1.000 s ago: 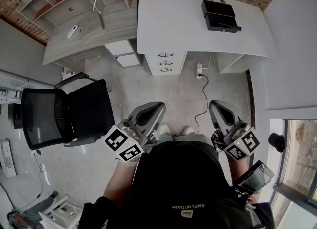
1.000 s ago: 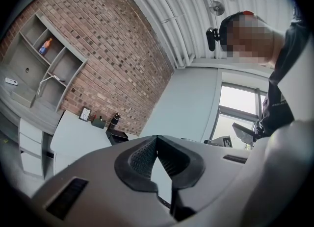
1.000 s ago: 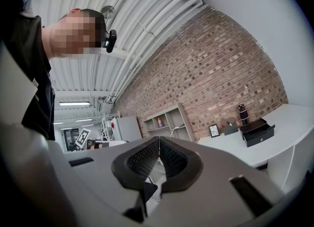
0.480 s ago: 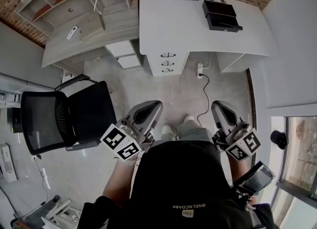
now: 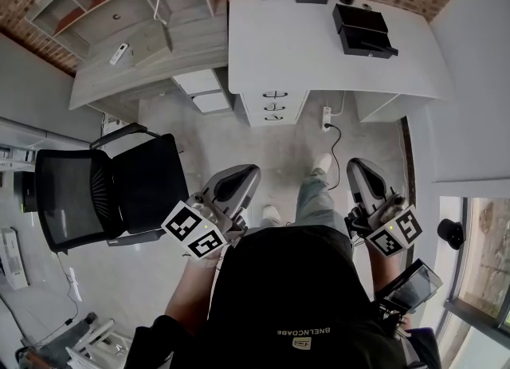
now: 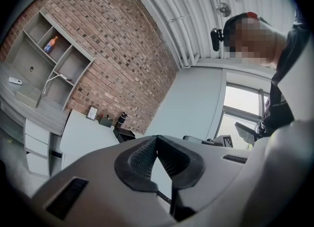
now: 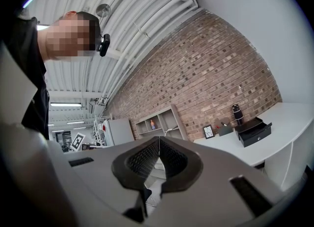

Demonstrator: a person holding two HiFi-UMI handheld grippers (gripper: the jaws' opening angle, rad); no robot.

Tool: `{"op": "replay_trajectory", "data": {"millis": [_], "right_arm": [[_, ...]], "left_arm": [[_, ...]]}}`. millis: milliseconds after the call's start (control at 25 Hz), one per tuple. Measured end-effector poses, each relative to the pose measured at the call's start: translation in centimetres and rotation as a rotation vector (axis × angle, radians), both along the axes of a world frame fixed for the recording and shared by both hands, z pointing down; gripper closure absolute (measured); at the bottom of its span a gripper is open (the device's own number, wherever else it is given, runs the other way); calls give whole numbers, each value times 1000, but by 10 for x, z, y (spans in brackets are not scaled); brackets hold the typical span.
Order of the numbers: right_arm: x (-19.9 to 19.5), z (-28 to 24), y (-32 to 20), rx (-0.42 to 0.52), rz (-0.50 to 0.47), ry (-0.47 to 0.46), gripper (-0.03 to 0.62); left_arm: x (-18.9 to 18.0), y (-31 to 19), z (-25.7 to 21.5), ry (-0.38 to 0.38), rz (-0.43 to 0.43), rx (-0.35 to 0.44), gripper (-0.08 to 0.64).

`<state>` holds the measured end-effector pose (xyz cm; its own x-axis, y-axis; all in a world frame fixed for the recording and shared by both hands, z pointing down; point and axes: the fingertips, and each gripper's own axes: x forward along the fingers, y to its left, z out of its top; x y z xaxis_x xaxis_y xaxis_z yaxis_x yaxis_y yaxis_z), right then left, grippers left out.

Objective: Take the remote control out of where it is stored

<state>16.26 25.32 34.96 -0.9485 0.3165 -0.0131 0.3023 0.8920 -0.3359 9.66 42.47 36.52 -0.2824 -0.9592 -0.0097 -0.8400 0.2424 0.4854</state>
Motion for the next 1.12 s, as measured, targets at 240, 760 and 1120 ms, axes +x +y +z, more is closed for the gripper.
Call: {"op": "replay_trajectory", "data": {"millis": [240, 760, 1120], "right_arm": [[-25, 4, -26, -9, 12, 4, 586], [-84, 16, -86, -35, 21, 39, 586], [-133, 18, -136, -44, 8, 57, 586]], "left_arm": [[-23, -23, 0, 5, 5, -7, 552], [-76, -79, 9, 39, 13, -32, 552], [-116, -127, 12, 66, 8, -52, 552]]}}
